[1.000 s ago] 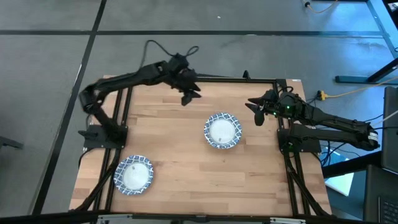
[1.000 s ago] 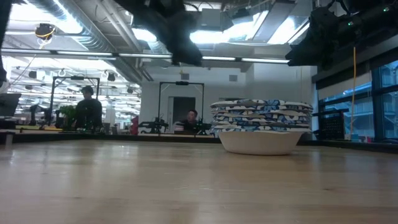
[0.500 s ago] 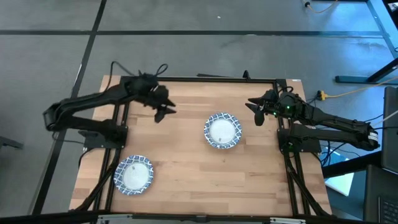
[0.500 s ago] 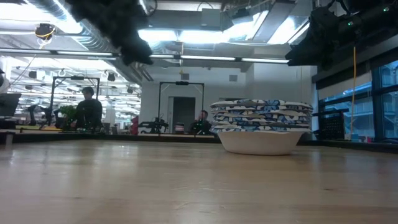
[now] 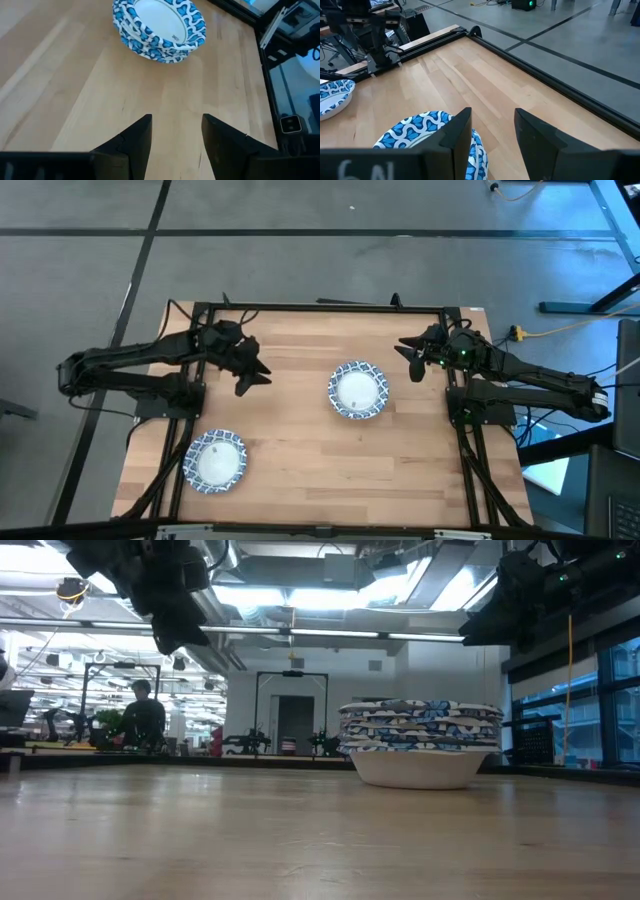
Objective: Nest bowls inside each other
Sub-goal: Stack the white patterned bowl on the white patterned bowl
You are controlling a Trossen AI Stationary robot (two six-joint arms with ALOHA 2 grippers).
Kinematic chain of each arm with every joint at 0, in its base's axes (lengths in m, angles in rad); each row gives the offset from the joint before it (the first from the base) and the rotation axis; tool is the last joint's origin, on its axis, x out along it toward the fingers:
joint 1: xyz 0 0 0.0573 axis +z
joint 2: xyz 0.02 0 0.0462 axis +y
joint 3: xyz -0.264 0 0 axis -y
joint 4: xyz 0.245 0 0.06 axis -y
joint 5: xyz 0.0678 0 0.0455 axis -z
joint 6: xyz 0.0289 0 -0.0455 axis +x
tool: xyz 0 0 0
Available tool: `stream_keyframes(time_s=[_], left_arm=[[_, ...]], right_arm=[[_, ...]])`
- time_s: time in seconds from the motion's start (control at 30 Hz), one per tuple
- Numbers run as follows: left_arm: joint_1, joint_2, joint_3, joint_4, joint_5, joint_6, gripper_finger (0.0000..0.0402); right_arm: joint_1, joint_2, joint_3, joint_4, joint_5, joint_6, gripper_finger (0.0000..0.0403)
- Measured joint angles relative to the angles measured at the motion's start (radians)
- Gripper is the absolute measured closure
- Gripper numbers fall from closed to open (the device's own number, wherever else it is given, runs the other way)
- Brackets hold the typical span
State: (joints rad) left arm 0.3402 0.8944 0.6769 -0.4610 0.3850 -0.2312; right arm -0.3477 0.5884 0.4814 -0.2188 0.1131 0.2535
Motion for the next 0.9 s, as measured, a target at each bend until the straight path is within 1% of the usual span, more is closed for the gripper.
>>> stream_keyframes(time_s=[0.13,0.3,0.43,0.5,0.63,0.73,0.8,0.9], left_arm=[[-0.016,0.0,0.0,-0.02,-0.025,-0.047,0.0235],[-0.058,0.0,0.0,-0.204,-0.036,-0.054,0.0235],[-0.112,0.01,0.0,-0.334,-0.118,-0.081,0.0235],[-0.139,0.009,0.0,-0.372,-0.127,-0.121,0.0235],[-0.216,0.01,0.0,-0.439,-0.091,-0.135,0.0235],[-0.286,0.01,0.0,-0.48,-0.091,-0.155,0.0237],[-0.333,0.01,0.0,-0.493,-0.1,-0.182,0.0239],[-0.407,0.01,0.0,-0.506,-0.14,-0.182,0.0239]], right_arm=[[0.0,0.0,0.0,0.0,0.0,0.004,0.0253],[0.0,0.0,0.0,0.0,0.0,0.005,0.0253],[0.0,0.0,0.0,0.0,0.0,0.005,0.0253],[0.0,0.0,0.0,0.0,0.0,0.005,0.0253],[0.0,0.0,0.0,0.0,0.0,0.005,0.0253],[0.0,0.0,0.0,0.001,0.0,0.006,0.0253],[0.0,0.0,0.0,0.001,0.0,0.006,0.0253],[0.0,0.0,0.0,0.001,0.0,0.007,0.0253]])
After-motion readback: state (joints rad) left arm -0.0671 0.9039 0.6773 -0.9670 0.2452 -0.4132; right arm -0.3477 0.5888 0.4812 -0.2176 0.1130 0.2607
